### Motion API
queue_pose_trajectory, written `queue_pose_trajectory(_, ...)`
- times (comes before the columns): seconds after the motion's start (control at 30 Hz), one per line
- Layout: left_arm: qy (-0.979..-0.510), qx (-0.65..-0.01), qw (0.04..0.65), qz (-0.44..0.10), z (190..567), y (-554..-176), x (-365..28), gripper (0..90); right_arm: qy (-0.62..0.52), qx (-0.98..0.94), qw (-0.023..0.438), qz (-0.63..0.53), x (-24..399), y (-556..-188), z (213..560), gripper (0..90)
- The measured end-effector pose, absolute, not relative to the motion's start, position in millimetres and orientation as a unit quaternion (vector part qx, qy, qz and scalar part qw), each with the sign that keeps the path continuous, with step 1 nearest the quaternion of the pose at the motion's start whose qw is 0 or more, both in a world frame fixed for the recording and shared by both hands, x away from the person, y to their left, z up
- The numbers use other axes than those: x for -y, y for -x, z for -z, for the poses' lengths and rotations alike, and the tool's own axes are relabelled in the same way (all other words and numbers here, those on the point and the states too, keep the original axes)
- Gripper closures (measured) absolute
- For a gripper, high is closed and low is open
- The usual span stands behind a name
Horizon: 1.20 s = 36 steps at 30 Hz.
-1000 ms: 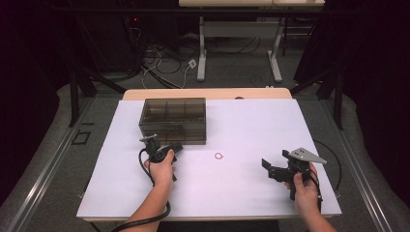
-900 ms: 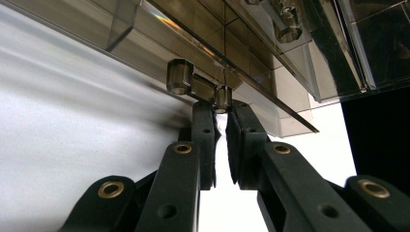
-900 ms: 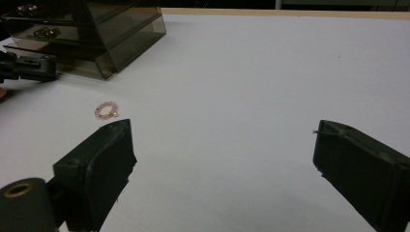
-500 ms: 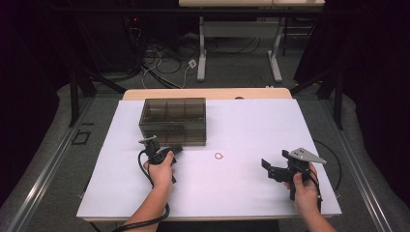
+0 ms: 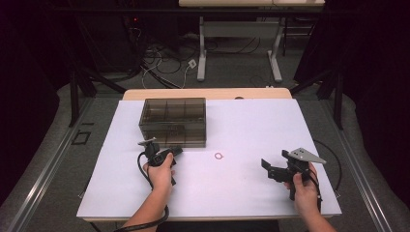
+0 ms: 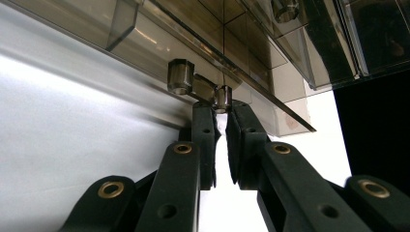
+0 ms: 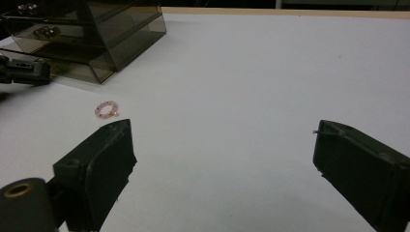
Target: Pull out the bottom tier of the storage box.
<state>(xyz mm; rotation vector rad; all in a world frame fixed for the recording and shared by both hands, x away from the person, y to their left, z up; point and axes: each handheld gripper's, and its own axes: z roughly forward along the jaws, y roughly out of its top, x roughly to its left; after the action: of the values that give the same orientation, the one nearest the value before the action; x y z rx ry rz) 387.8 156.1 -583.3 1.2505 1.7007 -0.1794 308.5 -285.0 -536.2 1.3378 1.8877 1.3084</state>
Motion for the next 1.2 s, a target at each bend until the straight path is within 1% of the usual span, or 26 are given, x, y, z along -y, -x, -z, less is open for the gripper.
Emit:
queue_pose_trajectory(0.4,-0.513,-0.699,0.492,0.074,583.7,-386.5,-156.2,82.1,-0.488,-0.69,0.24,-0.478,285.1,-308.6,536.3,7.3)
queue_pose_trajectory(0.6,-0.518,-0.697,0.49,0.075,582.3,-386.1,-157.2,80.4,-0.488,-0.69,0.239,-0.478,285.1,-308.5,536.2,7.3)
queue_pose_trajectory(0.7,-0.52,-0.696,0.49,0.075,581.0,-385.6,-157.6,77.0,-0.485,-0.688,0.244,-0.481,284.8,-309.0,536.8,7.3)
queue_pose_trajectory(0.87,-0.519,-0.697,0.49,0.069,578.9,-384.4,-157.3,74.0,-0.484,-0.689,0.244,-0.48,284.8,-309.0,536.9,7.3)
queue_pose_trajectory(0.93,-0.52,-0.696,0.491,0.068,578.2,-384.0,-157.3,70.7,-0.484,-0.689,0.244,-0.481,284.8,-309.0,536.8,7.2)
queue_pose_trajectory(1.0,-0.522,-0.696,0.488,0.073,577.4,-383.3,-157.0,69.4,-0.484,-0.689,0.245,-0.48,285.0,-309.0,536.9,7.3)
queue_pose_trajectory(1.03,-0.521,-0.695,0.489,0.072,577.4,-382.8,-156.0,66.3,-0.484,-0.689,0.245,-0.481,284.8,-308.9,536.9,7.3)
queue_pose_trajectory(1.2,-0.529,-0.691,0.485,0.08,575.5,-381.7,-155.4,63.3,-0.484,-0.689,0.245,-0.481,284.8,-308.9,536.7,7.3)
